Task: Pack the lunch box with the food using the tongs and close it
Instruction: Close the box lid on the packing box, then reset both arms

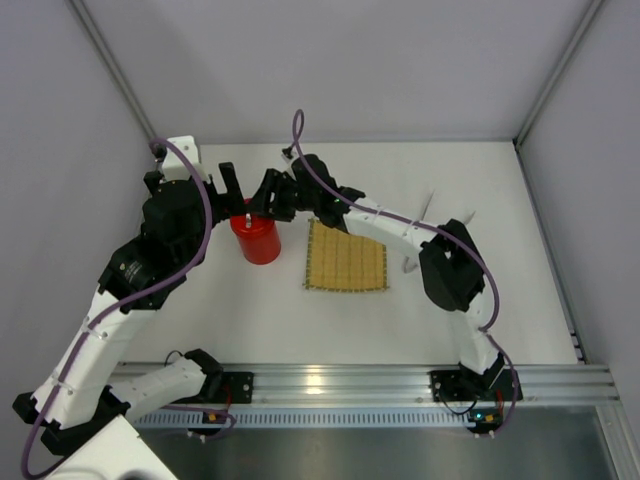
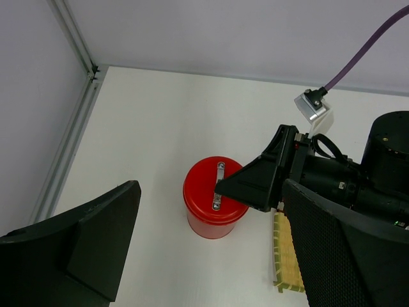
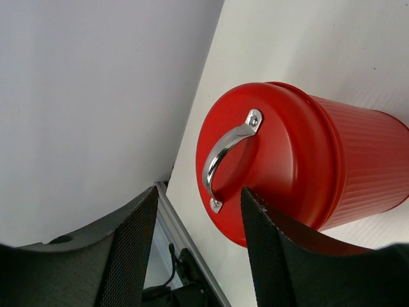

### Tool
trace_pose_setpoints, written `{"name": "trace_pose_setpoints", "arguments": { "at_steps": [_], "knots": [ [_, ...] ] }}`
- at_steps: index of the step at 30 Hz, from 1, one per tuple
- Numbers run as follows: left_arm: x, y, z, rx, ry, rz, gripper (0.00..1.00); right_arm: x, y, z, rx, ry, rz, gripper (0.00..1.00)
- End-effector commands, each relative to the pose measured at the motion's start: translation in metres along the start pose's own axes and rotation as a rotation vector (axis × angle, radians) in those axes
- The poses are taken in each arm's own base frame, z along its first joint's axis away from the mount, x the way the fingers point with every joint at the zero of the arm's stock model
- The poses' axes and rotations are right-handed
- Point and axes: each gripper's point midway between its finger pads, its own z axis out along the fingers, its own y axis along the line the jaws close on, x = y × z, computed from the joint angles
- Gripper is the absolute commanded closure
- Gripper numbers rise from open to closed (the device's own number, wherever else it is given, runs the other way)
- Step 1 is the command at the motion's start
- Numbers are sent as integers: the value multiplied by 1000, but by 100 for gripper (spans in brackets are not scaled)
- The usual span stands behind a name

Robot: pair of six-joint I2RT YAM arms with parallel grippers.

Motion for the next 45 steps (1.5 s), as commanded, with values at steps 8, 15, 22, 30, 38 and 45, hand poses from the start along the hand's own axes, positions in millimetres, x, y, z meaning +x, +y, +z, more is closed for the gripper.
{"name": "trace_pose_setpoints", "arguments": {
  "at_steps": [8,15,22,30,38,45],
  "knots": [
    [-14,-4,-1,12,-27,-37,3,7,-36,-36,167,10,-12,45],
    [-10,-9,5,14,-16,-32,3,-14,-38,-73,189,-90,-47,45],
    [-5,-16,13,18,-5,-29,3,-52,-47,-151,278,-284,-140,38],
    [1,-19,18,18,1,-28,3,-81,-79,-256,510,-532,-242,1],
    [12,-26,25,38,15,-24,2,-81,-102,-331,714,-704,-280,0],
    [19,-29,28,46,28,-17,2,-74,-114,-354,766,-756,-288,1]
  ]
}}
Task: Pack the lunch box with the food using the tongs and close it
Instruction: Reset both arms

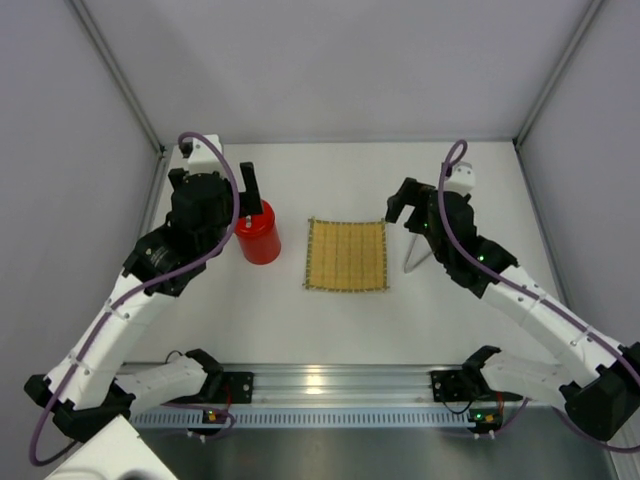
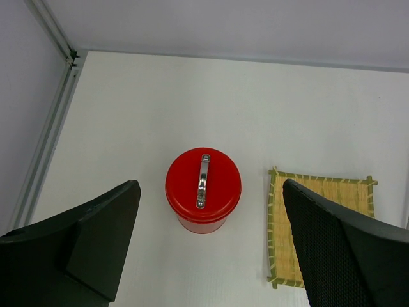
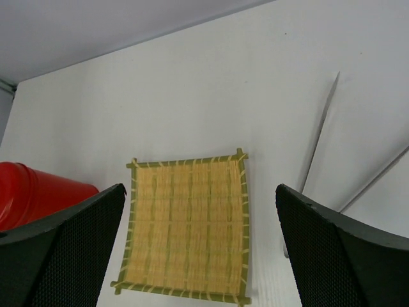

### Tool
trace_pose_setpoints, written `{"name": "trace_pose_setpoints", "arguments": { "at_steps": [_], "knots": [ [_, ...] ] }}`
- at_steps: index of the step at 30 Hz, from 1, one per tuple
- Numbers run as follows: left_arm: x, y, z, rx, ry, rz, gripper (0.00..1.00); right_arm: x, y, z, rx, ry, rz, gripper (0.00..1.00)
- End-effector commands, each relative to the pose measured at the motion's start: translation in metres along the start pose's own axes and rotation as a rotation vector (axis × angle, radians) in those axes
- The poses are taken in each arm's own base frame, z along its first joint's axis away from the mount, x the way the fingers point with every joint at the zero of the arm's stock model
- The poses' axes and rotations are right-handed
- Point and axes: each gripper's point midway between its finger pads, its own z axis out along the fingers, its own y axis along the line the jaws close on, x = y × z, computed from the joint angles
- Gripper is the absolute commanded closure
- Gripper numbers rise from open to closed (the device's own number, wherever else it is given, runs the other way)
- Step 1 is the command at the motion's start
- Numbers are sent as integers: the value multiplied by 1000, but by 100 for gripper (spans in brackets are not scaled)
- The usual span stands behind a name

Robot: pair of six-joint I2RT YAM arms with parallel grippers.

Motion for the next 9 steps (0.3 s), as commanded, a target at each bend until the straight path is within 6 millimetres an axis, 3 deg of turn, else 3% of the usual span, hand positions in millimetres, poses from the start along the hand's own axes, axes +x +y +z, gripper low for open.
{"name": "trace_pose_setpoints", "arguments": {
  "at_steps": [1,9],
  "knots": [
    [-9,-6,2,22,-37,-36,2,-16,-19,-6,79,-61,-21,1],
    [-5,-7,4,25,-30,-29,2,-15,-18,-2,83,-51,-48,1]
  ]
}}
